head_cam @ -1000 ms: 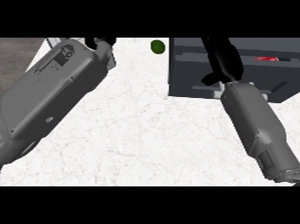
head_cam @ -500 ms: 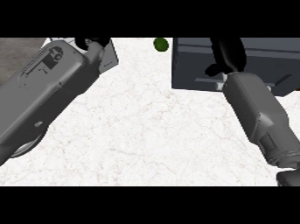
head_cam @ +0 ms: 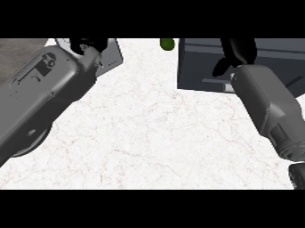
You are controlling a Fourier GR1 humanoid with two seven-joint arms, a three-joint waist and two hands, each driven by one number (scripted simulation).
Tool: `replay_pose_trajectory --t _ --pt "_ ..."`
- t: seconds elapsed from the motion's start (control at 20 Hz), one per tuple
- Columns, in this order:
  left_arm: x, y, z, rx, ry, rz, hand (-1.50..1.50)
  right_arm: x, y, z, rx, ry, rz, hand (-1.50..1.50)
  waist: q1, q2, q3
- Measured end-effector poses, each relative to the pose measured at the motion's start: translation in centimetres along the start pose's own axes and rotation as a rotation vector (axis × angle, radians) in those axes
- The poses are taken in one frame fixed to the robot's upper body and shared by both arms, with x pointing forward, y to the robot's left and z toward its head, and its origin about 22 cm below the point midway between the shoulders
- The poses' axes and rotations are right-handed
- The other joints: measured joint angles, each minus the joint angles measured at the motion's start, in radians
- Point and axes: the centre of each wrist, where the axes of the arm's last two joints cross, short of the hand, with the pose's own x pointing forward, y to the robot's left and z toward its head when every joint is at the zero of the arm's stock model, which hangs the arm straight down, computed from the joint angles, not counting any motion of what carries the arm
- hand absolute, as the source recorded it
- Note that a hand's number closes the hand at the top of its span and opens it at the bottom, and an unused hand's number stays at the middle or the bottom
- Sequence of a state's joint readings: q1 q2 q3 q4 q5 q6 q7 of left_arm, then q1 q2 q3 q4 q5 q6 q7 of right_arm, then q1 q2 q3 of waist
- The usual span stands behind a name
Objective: Pick up the can, place it into the drawer and close the drawer
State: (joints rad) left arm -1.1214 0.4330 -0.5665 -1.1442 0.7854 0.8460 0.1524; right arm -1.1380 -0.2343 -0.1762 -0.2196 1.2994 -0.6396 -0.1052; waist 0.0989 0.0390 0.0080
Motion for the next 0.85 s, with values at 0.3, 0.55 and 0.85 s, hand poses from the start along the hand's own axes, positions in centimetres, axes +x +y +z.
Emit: replay_pose_trajectory --t 0.3,0.55,0.85 --pt "0.1 0.7 0.4 -0.008 -0.005 0.003 -1.50 -0.3 -0.5 -0.5 0.070 -0.033 -0.073 -1.50 0.006 0.007 0.004" --pt "0.3 0.9 0.6 -0.014 -0.007 0.004 -1.50 -0.4 -0.8 -0.8 0.091 -0.003 -0.296 -1.50 -0.001 0.004 0.004" --pt "-0.1 1.6 1.1 -0.012 0.004 0.001 -1.50 -0.3 -1.2 -1.2 0.071 0.050 -0.589 -1.50 -0.005 -0.001 0.005"
